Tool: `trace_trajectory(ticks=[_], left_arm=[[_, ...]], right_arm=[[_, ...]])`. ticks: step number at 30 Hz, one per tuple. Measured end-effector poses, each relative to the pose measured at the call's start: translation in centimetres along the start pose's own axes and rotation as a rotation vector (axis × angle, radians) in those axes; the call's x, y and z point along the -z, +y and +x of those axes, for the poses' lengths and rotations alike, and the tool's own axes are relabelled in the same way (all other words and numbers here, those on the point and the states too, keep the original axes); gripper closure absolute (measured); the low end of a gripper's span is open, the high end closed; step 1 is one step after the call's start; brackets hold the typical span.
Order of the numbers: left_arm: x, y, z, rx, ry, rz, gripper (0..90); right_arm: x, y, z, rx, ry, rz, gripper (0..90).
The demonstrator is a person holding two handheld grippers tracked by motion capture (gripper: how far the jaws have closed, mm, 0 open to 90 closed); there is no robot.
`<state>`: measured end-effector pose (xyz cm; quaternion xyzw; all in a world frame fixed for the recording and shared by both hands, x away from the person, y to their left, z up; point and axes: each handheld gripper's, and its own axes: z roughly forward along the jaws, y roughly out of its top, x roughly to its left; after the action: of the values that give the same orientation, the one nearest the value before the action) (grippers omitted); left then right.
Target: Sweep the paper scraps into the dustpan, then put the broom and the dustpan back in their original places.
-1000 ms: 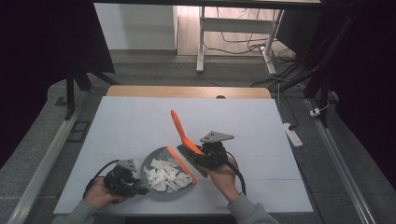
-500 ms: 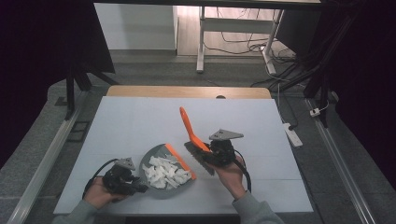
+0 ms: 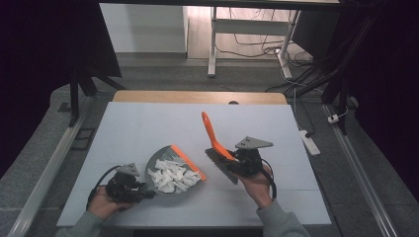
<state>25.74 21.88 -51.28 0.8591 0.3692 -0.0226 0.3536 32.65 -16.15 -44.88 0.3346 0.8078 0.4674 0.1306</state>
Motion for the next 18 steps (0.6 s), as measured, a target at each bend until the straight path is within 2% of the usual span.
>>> trace_trajectory(ticks=[3,11,18], left_arm=[[0.3,0.0,0.1,0.014,0.012,-0.027,61.3],[1.2,-0.2,0.5,0.086,0.050,-0.119,61.3],[1.6,-0.4,0.7,0.138,0.090,-0.161,61.3]], right_arm=[[0.5,-0.1,-0.3,0.012,0.003,-0.009,70.3],[1.8,-0.7,-1.2,0.027,0.008,-0.016,70.4],[3.0,-1.5,-2.2,0.026,0.007,-0.012,70.3]])
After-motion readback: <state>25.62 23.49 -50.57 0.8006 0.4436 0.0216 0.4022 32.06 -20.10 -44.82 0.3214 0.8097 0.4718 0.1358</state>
